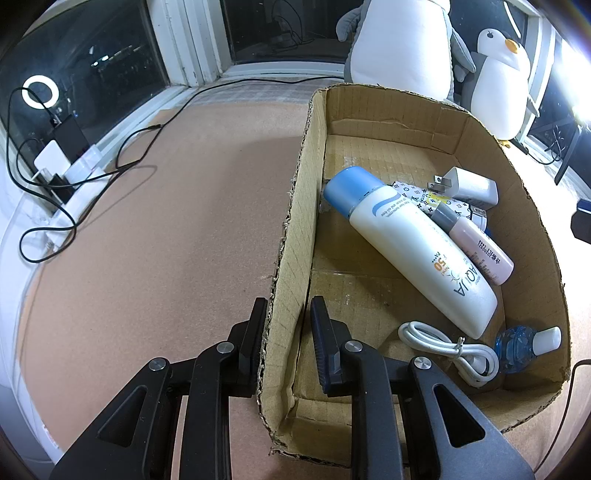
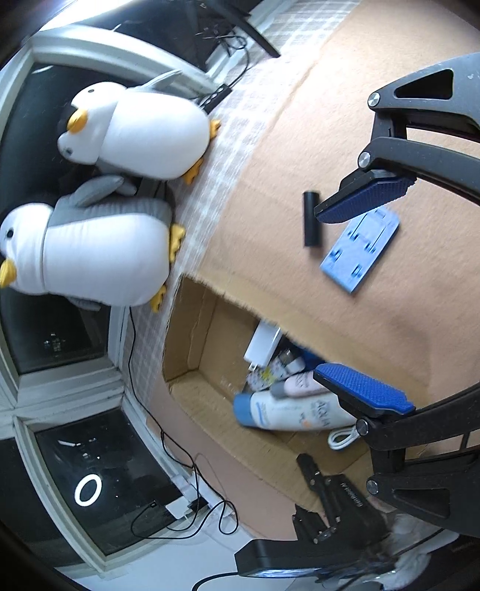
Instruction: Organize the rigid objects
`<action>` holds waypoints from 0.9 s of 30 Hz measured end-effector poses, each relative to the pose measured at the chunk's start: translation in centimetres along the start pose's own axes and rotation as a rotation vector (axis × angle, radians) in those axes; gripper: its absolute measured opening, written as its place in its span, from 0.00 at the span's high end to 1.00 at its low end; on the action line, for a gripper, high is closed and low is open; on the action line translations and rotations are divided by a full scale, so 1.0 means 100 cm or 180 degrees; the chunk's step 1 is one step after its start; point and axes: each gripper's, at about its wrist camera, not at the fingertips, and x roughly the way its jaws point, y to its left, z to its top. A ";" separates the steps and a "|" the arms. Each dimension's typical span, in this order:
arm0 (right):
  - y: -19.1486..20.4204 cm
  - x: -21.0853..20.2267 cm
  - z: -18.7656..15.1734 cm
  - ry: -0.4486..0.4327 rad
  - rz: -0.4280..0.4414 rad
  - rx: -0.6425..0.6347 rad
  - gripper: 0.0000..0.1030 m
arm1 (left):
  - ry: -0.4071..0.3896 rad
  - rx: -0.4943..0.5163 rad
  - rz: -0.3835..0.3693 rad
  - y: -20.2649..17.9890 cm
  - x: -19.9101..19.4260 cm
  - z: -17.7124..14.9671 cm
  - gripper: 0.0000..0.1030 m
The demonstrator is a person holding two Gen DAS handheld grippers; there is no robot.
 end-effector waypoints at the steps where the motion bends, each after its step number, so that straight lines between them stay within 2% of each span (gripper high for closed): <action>1: -0.003 -0.001 -0.002 0.0007 0.0000 0.0020 0.27 | 0.0000 0.0001 0.0000 0.000 0.000 0.000 0.80; 8: -0.024 -0.006 -0.017 0.0040 0.0014 0.0042 0.27 | 0.0000 0.0005 0.0003 0.000 0.000 0.000 0.80; 14: -0.027 0.002 -0.028 0.0163 0.0050 -0.0222 0.28 | 0.0002 0.0011 0.0012 0.002 0.000 0.000 0.80; 20: -0.029 0.022 -0.029 0.0349 0.0043 -0.0398 0.40 | 0.0002 0.0005 0.0015 0.003 -0.001 -0.001 0.80; 23: -0.027 0.032 -0.029 0.0436 0.0019 -0.0534 0.42 | 0.0003 0.0002 0.0015 0.003 -0.001 -0.001 0.80; 27: -0.029 0.042 -0.024 0.0519 0.0130 -0.0608 0.42 | 0.0004 0.0003 0.0016 0.002 -0.001 -0.001 0.80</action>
